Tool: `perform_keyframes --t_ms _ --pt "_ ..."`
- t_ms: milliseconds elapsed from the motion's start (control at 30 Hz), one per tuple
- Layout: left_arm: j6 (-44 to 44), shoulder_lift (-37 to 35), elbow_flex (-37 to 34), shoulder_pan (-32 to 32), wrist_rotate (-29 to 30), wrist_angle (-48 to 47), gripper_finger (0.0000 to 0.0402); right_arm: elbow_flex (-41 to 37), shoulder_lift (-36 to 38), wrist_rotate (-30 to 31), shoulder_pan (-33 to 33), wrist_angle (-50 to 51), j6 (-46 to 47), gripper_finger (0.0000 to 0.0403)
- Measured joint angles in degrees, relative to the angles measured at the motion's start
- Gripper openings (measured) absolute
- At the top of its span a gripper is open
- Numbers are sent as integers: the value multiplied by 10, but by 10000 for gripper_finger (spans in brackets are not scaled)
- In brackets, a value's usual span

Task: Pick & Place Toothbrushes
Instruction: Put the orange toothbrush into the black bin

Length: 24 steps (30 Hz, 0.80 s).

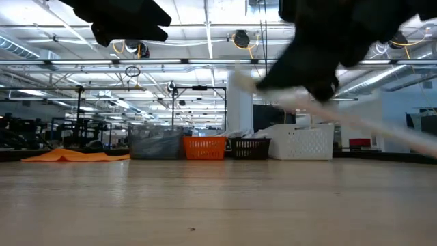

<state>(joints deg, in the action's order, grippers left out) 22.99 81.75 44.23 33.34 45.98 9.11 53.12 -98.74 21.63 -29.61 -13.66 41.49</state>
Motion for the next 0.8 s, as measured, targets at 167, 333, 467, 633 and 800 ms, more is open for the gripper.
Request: perform_keyframes --t_ms 167,333,467,633,800 --pt "0 0 0 0 0 17 182 0 45 71 0 -91 -118 0" --pt "-2 0 0 0 0 55 182 0 55 115 2 -261 -283 0" --pt "-7 0 0 0 -2 87 182 0 55 116 13 -352 -366 0" --pt "-37 0 0 0 -12 149 182 0 55 115 31 -434 -429 0" --pt "-64 0 0 -13 -16 209 182 0 55 103 45 -495 -470 0"
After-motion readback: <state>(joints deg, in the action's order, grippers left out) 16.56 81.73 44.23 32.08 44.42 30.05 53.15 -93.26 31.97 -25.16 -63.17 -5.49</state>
